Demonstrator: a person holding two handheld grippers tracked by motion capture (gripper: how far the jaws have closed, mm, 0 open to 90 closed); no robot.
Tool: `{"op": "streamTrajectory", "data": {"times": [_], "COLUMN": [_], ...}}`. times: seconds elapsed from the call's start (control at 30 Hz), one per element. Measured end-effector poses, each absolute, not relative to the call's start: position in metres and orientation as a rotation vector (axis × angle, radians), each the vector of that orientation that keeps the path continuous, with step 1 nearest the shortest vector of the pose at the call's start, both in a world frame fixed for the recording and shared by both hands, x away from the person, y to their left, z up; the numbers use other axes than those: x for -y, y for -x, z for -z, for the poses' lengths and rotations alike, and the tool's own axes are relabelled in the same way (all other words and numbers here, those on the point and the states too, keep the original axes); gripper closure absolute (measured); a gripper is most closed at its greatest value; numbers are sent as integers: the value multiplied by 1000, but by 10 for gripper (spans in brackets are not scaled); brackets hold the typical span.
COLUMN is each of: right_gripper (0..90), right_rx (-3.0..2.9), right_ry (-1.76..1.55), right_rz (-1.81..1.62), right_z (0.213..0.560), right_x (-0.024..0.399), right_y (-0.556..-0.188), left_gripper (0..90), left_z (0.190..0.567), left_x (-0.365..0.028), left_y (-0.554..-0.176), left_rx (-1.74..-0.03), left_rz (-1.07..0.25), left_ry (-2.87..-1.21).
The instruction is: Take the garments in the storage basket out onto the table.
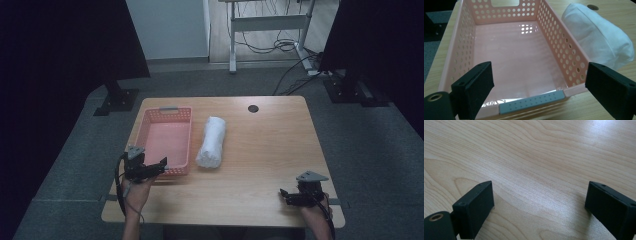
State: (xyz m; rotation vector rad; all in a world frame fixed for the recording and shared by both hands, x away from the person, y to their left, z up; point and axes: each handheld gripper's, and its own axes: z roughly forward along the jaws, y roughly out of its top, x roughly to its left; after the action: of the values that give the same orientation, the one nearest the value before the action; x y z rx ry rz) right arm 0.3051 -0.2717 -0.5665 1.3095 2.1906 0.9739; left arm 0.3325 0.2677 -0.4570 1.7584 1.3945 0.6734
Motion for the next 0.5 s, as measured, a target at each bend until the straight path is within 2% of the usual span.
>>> {"op": "streamTrajectory", "data": {"times": [0.5], "right_gripper": [78], "right_rx": [-2191], "right_ry": [-1309], "right_rz": [-974], "right_z": [567], "right_x": [272], "right_y": [-305], "left_gripper": [77], "left_z": [467], "left_x": [-279], "left_y": [-320], "left_rx": [-1396], "left_rz": [-685], "left_ry": [-1746]}}
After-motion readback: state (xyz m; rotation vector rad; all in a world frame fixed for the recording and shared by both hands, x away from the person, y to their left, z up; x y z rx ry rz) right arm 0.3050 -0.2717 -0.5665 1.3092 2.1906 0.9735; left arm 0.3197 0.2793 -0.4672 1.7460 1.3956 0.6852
